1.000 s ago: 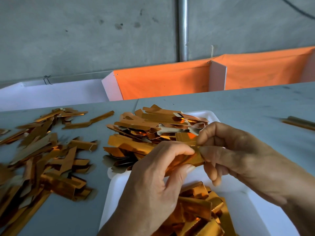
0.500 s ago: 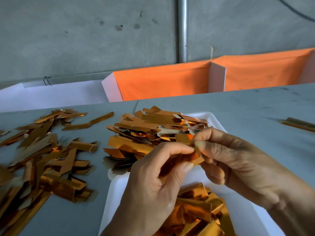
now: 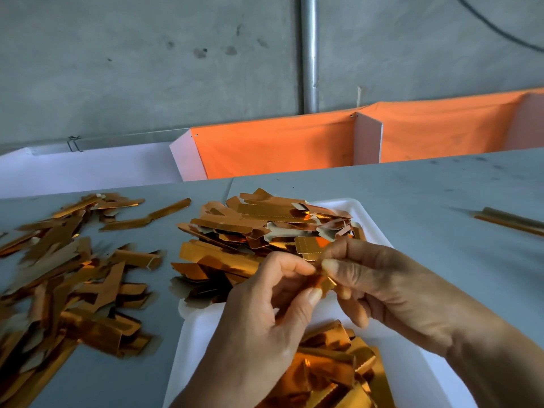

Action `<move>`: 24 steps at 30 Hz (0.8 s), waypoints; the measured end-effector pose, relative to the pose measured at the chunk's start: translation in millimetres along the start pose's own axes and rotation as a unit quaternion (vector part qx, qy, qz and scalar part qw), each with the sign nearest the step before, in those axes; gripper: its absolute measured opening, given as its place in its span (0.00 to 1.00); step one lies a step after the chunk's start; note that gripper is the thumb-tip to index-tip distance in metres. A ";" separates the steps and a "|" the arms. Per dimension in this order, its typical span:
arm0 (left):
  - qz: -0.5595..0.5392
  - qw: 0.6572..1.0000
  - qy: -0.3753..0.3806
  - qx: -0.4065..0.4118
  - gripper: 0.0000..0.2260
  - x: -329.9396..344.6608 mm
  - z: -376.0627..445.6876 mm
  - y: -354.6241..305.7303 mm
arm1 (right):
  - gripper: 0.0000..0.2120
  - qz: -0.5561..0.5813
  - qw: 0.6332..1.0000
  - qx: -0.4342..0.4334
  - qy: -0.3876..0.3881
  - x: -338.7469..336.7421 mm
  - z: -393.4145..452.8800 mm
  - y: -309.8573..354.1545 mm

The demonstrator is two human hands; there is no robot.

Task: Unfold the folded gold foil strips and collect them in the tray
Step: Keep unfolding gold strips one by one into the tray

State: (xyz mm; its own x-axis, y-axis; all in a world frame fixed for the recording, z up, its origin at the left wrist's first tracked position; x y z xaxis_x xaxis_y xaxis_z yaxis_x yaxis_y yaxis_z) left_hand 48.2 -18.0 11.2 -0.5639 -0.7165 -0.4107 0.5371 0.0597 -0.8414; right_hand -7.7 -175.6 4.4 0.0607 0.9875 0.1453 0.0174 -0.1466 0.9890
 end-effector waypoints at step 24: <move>0.194 0.980 -0.028 -0.032 0.05 4.4 2.2 13.5 | 0.40 -0.669 0.721 0.127 -0.125 -21.1 20.1 -28.9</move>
State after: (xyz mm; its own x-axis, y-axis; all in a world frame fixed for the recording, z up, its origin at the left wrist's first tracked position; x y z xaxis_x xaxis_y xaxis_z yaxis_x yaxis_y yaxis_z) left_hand 54.4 -21.8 -1.2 -0.2895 -0.6683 -0.6853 0.6631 0.3763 -0.6471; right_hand 10.5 -193.4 -27.7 -0.0028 0.2177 -0.9760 0.4089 0.8909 0.1975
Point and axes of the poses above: each hand's wrist, its own z-axis towards the middle knuckle, its own x-axis out of the palm, y = z × x, the point moved 3 cm from there along z, towards the middle knuckle
